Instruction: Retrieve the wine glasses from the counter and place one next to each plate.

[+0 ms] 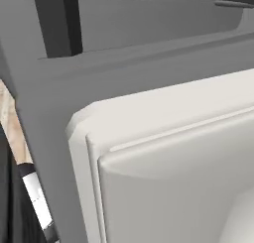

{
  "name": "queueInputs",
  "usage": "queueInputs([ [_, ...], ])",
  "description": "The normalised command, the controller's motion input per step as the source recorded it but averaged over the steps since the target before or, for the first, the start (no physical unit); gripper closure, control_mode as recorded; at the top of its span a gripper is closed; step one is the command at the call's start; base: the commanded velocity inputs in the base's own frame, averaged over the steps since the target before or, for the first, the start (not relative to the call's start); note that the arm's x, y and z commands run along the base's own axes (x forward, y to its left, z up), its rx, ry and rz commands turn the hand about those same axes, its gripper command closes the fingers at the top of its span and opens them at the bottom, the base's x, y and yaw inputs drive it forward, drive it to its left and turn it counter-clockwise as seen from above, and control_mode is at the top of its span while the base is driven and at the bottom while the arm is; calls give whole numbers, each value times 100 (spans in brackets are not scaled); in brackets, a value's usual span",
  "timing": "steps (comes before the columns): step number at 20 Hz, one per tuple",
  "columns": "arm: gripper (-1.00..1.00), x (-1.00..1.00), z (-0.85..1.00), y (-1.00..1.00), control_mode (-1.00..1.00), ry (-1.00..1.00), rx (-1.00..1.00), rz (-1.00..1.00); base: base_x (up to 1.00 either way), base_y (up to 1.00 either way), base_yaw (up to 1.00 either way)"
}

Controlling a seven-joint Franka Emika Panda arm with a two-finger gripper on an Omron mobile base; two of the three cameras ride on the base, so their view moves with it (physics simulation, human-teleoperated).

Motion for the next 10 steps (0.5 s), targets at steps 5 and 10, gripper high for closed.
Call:
queueInputs([
  [5, 100, 0, 0, 0, 100, 0, 0, 0, 100, -82, 22],
  [10, 100, 0, 0, 0, 100, 0, 0, 0, 100, 10, 1],
])
